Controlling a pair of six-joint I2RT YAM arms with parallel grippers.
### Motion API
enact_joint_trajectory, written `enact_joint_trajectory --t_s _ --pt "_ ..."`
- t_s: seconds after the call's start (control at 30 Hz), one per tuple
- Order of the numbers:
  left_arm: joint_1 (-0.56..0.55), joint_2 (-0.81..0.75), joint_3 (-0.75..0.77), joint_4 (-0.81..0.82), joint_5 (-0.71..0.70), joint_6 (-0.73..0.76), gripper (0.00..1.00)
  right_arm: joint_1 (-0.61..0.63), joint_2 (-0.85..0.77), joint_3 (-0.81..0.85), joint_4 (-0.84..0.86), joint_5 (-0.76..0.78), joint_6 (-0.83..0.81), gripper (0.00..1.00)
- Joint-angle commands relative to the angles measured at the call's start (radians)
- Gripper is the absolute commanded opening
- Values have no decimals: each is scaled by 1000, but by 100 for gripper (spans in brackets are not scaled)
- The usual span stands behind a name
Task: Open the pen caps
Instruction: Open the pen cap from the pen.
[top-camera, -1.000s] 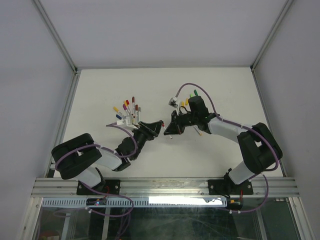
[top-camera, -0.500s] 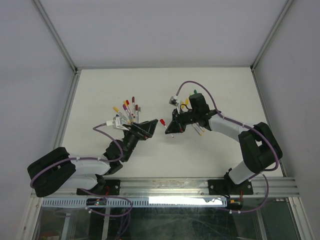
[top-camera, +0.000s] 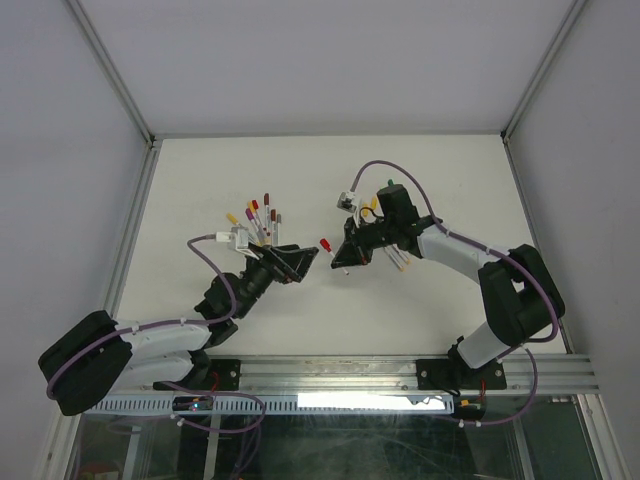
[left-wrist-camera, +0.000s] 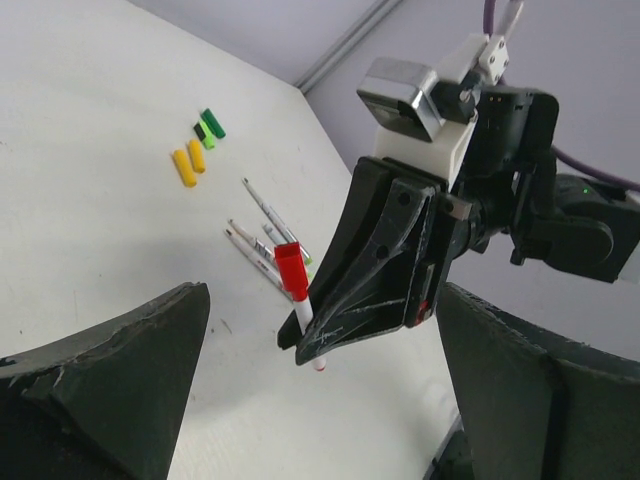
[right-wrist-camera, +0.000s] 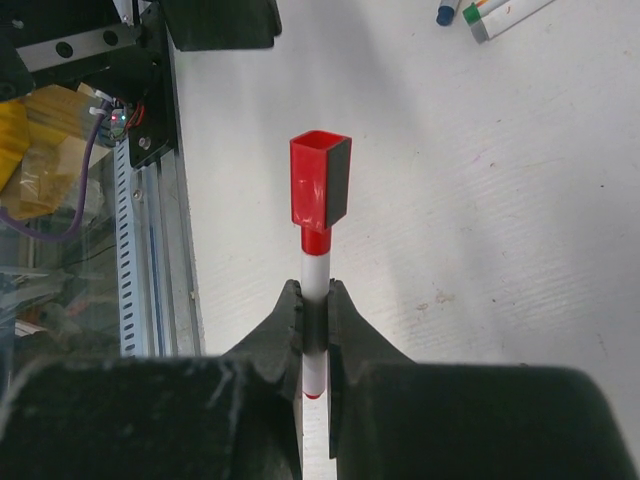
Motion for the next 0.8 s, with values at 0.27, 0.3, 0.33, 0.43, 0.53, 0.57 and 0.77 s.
enact_joint_trajectory --t_s 0.27,0.3,0.33,0.43,0.53,0.57,0.77 --pt "61 -1 47 -35 207 5 99 -1 1 60 -39 -35 -54 0" --pt "64 -1 47 -37 212 4 99 -2 3 62 -43 -36 -55 0" --pt "67 0 49 -39 219 3 99 -1 3 64 -44 -36 -56 0" --pt "75 4 53 -47 235 0 99 -2 5 66 -52 -36 -60 0" --pt "82 9 57 -50 251 -1 99 -2 7 68 -56 -36 -63 0" --pt "84 12 59 -52 256 -1 99 -2 8 69 -58 -36 -64 0" --pt "91 36 71 -48 285 -5 99 -2 11 74 -66 -36 -68 0"
